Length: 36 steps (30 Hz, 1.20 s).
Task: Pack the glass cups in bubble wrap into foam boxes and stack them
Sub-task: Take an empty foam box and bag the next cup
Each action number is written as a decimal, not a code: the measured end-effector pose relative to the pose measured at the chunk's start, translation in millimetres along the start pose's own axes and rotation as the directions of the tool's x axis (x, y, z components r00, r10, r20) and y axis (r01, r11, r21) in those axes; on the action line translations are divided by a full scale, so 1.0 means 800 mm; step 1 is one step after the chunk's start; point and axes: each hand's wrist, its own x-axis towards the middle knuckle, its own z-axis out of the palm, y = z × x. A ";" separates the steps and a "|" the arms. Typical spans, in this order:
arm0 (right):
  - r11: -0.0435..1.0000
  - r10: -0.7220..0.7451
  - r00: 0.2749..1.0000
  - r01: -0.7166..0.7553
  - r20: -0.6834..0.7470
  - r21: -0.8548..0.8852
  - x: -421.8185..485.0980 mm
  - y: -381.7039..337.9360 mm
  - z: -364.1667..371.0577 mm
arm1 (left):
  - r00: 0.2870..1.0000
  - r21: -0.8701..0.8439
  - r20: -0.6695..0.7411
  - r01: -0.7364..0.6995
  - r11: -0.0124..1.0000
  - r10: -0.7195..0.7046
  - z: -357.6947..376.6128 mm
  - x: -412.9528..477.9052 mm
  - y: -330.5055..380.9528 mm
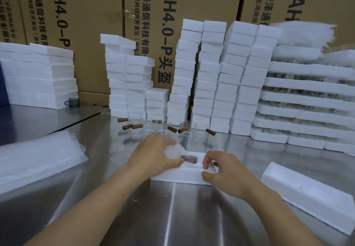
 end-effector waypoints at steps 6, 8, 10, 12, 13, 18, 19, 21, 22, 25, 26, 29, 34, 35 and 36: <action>1.000 0.005 1.000 -0.005 -0.005 0.008 -0.001 0.000 0.001 | 0.993 0.079 0.068 -0.102 0.992 0.096 0.006 -0.002 -0.001; 1.000 0.009 1.000 -0.010 0.005 0.010 -0.001 -0.001 0.001 | 0.983 0.073 0.095 -0.167 0.983 0.160 0.006 -0.006 0.000; 1.000 0.010 1.000 -0.010 0.008 0.009 -0.001 -0.001 0.000 | 0.980 0.054 0.084 -0.188 0.981 0.183 0.005 -0.008 0.002; 1.000 0.011 1.000 -0.011 0.007 0.007 -0.002 0.000 0.000 | 0.982 0.030 0.035 -0.188 0.982 0.187 0.002 -0.008 0.004; 1.000 0.013 1.000 -0.013 0.009 0.010 -0.002 0.000 0.000 | 0.982 0.031 0.013 -0.190 0.981 0.190 0.001 -0.008 0.005; 0.999 0.017 1.000 -0.017 0.012 0.028 -0.003 0.000 -0.002 | 0.979 0.169 -0.105 -0.155 0.973 0.175 -0.004 -0.006 0.008; 0.999 0.015 1.000 -0.016 0.011 0.032 -0.003 -0.001 -0.002 | 0.980 0.193 -0.115 -0.139 0.971 0.163 -0.005 -0.005 0.008; 0.999 0.017 1.000 -0.017 0.011 0.038 -0.004 -0.002 -0.003 | 0.984 0.193 -0.110 -0.117 0.974 0.140 -0.007 -0.003 0.008; 0.999 0.019 1.000 -0.019 0.013 0.040 -0.004 -0.002 -0.003 | 0.986 0.182 -0.099 -0.118 0.976 0.137 -0.008 -0.002 0.008; 0.999 0.018 1.000 -0.018 0.012 0.032 -0.004 -0.002 -0.003 | 0.988 0.145 -0.056 -0.133 0.980 0.142 -0.010 -0.002 0.005; 0.999 0.021 1.000 -0.021 0.011 0.034 -0.005 -0.003 -0.003 | 0.990 0.127 -0.043 -0.131 0.983 0.137 -0.011 -0.002 0.003; 0.998 0.028 1.000 -0.028 0.012 0.052 -0.006 -0.005 -0.005 | 0.993 0.052 -0.030 -0.116 0.992 0.118 -0.016 -0.001 -0.001; 0.997 0.034 0.999 -0.035 0.011 0.063 -0.005 -0.005 -0.004 | 0.992 -0.154 0.092 -0.075 0.985 0.089 -0.015 -0.001 -0.008; 0.997 0.034 0.999 -0.035 0.014 0.067 -0.005 -0.003 -0.004 | 0.990 -0.171 0.099 -0.079 0.982 0.096 -0.014 -0.001 -0.009; 0.997 0.029 0.999 -0.030 0.020 0.075 -0.004 -0.001 -0.003 | 0.990 -0.186 0.099 -0.085 0.979 0.104 -0.013 0.000 -0.010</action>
